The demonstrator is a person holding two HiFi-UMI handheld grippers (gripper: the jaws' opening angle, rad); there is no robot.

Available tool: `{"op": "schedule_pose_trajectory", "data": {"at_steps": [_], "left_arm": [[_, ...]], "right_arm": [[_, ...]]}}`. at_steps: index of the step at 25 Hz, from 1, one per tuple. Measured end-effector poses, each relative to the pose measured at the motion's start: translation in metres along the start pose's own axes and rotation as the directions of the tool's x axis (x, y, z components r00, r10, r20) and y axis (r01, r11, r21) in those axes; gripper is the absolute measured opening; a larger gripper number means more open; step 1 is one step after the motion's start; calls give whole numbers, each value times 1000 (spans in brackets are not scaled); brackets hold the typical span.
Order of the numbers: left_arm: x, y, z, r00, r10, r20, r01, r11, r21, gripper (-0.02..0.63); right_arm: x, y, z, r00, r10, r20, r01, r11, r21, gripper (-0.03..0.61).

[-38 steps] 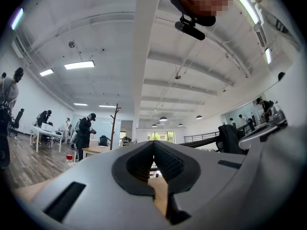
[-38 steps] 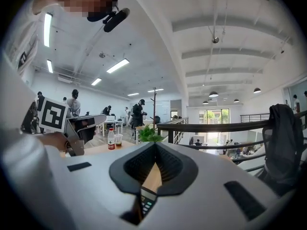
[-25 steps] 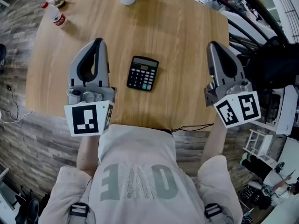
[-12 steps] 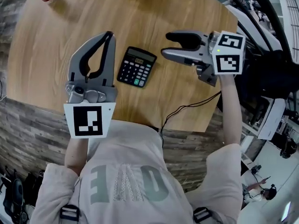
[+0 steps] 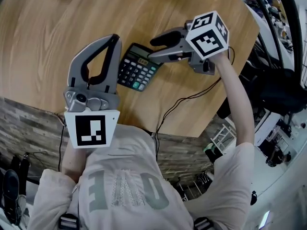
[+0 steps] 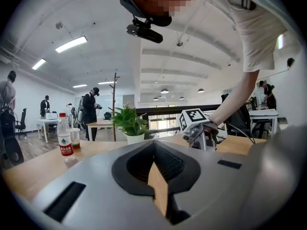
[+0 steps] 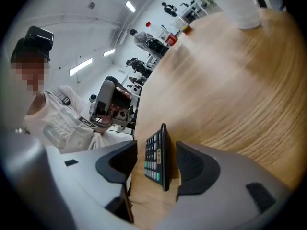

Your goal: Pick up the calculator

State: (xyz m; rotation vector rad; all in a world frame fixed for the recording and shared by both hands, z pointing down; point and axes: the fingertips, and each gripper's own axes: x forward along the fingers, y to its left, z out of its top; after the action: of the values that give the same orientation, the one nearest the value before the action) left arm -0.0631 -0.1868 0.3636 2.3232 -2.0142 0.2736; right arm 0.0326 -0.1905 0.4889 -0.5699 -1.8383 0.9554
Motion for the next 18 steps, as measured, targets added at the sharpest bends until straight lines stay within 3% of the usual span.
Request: {"op": "schedule_pose_trajectory", "data": {"at_steps": [4, 9, 14, 18], "left_arm": [[7, -3, -24, 999, -16, -51, 15, 1000, -24, 9], [8, 2, -39, 997, -4, -75, 0, 998, -64, 9], [12, 2, -47, 995, -25, -96, 21, 999, -50, 9], [17, 6, -49, 994, -23, -107, 16, 998, -64, 9]], "right_arm": [[12, -2, -8, 989, 104, -107, -99, 994, 51, 244], [33, -4, -26, 953, 194, -234, -173, 979, 107, 244], [40, 0, -28, 929, 257, -266, -227, 964, 137, 239], [38, 3, -28, 913, 262, -313, -225, 963, 149, 239]]}}
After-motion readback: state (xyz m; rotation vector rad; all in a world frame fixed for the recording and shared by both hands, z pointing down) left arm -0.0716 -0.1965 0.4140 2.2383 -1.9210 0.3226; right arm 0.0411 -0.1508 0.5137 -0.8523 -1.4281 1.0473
